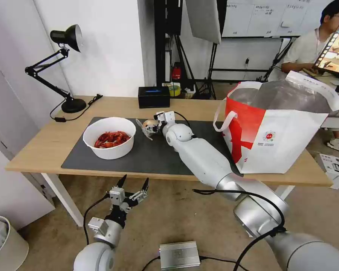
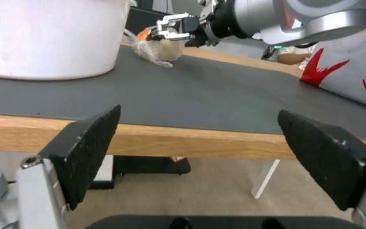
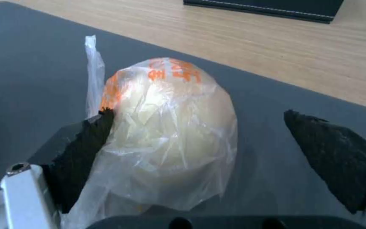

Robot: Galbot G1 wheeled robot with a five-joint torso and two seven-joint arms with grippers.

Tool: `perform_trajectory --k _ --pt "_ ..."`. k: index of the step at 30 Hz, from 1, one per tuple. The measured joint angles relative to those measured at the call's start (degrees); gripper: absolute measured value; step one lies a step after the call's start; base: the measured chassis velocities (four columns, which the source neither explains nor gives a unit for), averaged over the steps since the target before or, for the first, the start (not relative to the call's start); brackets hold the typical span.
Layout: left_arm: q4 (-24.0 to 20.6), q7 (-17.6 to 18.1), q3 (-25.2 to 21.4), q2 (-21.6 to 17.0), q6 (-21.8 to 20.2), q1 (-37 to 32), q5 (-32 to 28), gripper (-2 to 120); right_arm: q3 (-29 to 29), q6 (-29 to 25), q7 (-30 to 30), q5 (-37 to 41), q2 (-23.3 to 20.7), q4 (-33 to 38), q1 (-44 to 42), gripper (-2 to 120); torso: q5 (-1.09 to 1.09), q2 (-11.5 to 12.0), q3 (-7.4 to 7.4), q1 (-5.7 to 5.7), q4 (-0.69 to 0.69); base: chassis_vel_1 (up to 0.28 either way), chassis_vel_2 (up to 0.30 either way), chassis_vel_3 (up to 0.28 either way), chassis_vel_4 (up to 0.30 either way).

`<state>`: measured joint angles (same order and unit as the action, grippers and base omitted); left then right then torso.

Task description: Pick up the trash from the table and place it into the takeout bag.

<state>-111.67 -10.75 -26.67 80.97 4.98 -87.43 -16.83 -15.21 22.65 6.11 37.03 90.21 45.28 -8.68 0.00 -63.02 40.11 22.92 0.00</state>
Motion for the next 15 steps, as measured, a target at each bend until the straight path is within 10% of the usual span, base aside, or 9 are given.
perform_trajectory --k 15 --pt "-0.5 0.0 0.2 0.4 0.1 -0.6 0.9 100 0.0 -0.8 -0.7 -0.2 0.0 0.0 -0.3 60 0.0 0.0 0.0 0.0 0.0 0.0 0.0 0.0 0.0"
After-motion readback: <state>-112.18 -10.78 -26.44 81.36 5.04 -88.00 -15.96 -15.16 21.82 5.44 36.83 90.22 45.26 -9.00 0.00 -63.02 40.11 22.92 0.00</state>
